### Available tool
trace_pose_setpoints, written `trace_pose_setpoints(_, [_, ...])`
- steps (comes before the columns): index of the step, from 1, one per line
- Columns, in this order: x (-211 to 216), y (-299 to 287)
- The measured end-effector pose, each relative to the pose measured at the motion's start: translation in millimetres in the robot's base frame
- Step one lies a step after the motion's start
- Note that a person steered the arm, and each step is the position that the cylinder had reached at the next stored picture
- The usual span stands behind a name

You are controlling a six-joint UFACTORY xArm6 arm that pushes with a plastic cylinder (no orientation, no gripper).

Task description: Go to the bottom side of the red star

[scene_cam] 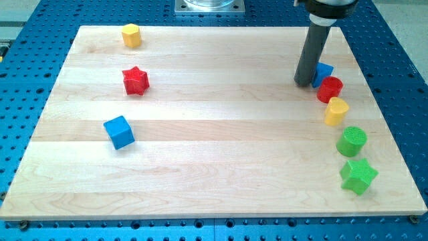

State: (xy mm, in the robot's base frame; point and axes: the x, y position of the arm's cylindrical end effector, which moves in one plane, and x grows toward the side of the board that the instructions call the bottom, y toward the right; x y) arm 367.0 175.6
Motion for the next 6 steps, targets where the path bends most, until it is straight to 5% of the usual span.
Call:
trace_pose_setpoints(2, [12.4, -89.6])
trace_pose_setpoints(6, [45.5, -146.2])
